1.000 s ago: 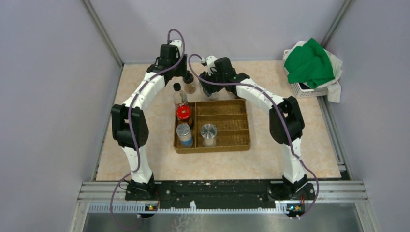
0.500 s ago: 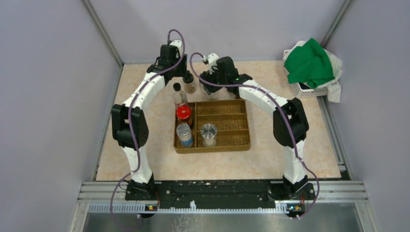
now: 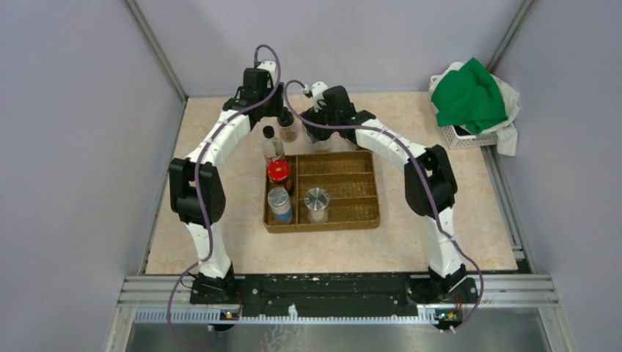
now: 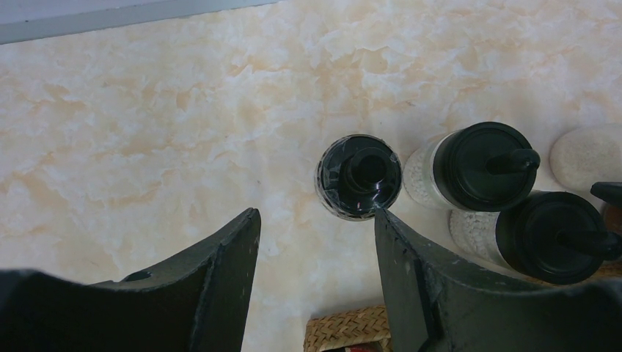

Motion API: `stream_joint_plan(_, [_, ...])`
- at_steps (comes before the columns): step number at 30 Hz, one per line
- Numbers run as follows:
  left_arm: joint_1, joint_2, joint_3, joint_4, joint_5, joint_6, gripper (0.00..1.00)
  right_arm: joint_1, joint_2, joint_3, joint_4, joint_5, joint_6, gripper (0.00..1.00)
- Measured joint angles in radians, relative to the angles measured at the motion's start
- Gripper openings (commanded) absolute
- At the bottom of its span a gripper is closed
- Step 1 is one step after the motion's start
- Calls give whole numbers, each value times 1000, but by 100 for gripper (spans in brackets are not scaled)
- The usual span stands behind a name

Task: Organize the condiment bottles
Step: Pick up the bottle from the center of the board.

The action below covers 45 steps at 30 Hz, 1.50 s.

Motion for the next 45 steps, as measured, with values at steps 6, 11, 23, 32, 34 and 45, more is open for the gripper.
stream_joint_plan(6, [0, 0, 0, 0, 0, 0, 65, 0, 13, 0, -9, 25, 3, 86])
stream_joint_plan(11, [1, 0, 0, 0, 0, 0, 65, -7, 21, 0, -10, 35, 20, 78])
stream_joint_plan(23, [2, 0, -2, 0, -1, 0, 63, -29, 63, 0, -10, -4, 60, 63])
stream_joint_plan(32, [4, -2, -14, 2, 0, 0, 42, -33, 63, 0, 2, -17, 67, 39])
stream_joint_plan(34, [4, -2, -26, 3, 0, 0, 42, -33, 63, 0, 2, -18, 67, 37])
stream_joint_plan(45, [4, -45, -53, 0, -5, -1, 79, -33, -39, -53, -56, -6, 69, 37])
